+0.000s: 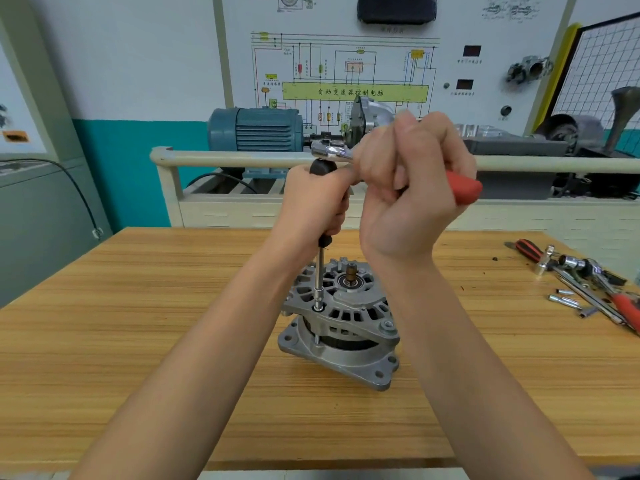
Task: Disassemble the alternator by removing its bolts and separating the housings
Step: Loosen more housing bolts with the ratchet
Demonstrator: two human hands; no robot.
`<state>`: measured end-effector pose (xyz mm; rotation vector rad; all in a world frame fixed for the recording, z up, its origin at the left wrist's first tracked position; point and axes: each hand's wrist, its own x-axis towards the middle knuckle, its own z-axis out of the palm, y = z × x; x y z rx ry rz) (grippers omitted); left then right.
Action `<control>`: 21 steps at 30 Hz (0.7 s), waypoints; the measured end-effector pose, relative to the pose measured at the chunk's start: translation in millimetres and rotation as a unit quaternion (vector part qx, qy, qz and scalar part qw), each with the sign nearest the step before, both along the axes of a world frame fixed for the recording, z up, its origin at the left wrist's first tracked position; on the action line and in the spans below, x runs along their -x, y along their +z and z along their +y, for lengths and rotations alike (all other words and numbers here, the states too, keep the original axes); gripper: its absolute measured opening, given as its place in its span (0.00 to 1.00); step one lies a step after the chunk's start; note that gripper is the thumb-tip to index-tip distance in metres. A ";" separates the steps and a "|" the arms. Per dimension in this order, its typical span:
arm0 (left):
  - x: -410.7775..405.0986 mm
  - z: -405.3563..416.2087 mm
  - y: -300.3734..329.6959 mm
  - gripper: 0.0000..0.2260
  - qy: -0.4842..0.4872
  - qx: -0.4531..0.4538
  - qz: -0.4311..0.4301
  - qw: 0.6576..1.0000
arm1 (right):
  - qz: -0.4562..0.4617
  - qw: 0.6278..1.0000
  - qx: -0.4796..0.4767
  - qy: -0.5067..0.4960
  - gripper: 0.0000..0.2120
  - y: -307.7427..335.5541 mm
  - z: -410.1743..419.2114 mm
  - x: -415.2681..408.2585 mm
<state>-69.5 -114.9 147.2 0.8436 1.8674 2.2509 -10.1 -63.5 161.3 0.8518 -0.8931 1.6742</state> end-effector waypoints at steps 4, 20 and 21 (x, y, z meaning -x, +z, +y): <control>12.4 -16.5 6.8 0.16 -0.166 0.054 0.019 0.984 | -0.060 0.984 0.044 0.164 0.22 8.7 24.7 3.0; 2.5 2.5 0.2 0.18 0.005 -0.014 -0.026 1.000 | -0.013 0.997 0.012 0.077 0.21 1.4 8.5 4.6; 1.2 3.4 0.0 0.17 0.022 -0.017 -0.019 0.999 | -0.004 1.000 -0.005 0.019 0.20 -0.3 1.5 3.9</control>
